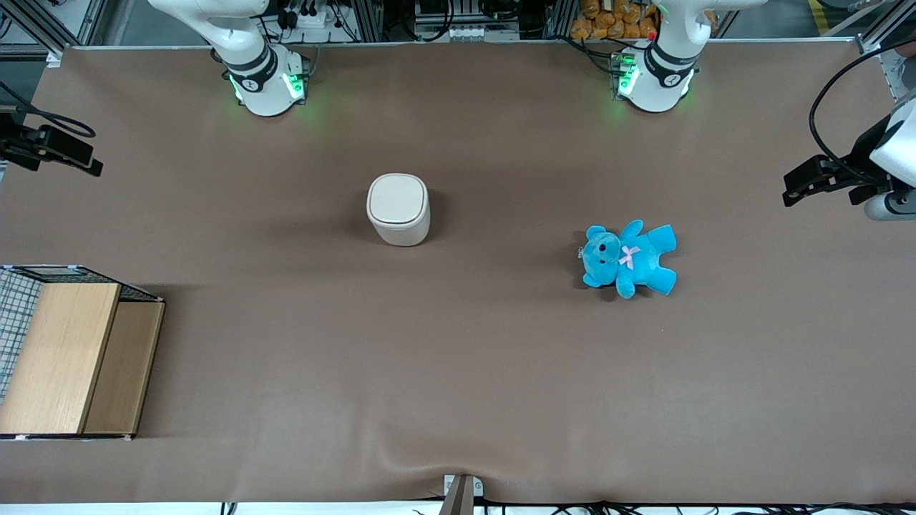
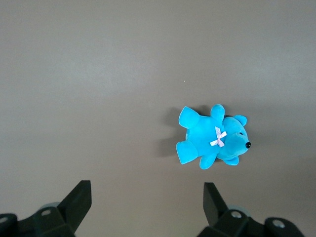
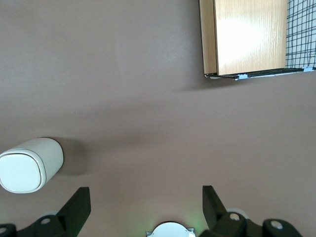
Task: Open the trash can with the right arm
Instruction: 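Move the right gripper over the white trash can's lid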
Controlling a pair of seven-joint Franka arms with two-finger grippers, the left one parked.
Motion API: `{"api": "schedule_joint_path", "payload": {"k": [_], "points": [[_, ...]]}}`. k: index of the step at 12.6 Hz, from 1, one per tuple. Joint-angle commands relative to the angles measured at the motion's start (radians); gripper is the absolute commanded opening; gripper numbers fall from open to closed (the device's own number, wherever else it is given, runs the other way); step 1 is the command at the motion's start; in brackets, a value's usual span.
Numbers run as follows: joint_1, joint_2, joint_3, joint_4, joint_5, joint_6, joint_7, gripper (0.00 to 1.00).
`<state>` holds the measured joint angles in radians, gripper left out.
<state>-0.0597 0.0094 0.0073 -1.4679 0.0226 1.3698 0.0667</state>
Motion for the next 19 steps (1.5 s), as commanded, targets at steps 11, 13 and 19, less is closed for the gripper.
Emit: {"api": "schedule_joint_path", "payload": {"k": [11, 13, 19], "points": [[0.101, 0.095, 0.017, 0.017, 0.103, -0.061, 0.005, 1.0], [0.194, 0.096, 0.017, -0.023, 0.103, -0.054, 0.043, 1.0], [0.4, 0.161, 0.017, -0.08, 0.134, -0.032, 0.209, 1.0]]}}
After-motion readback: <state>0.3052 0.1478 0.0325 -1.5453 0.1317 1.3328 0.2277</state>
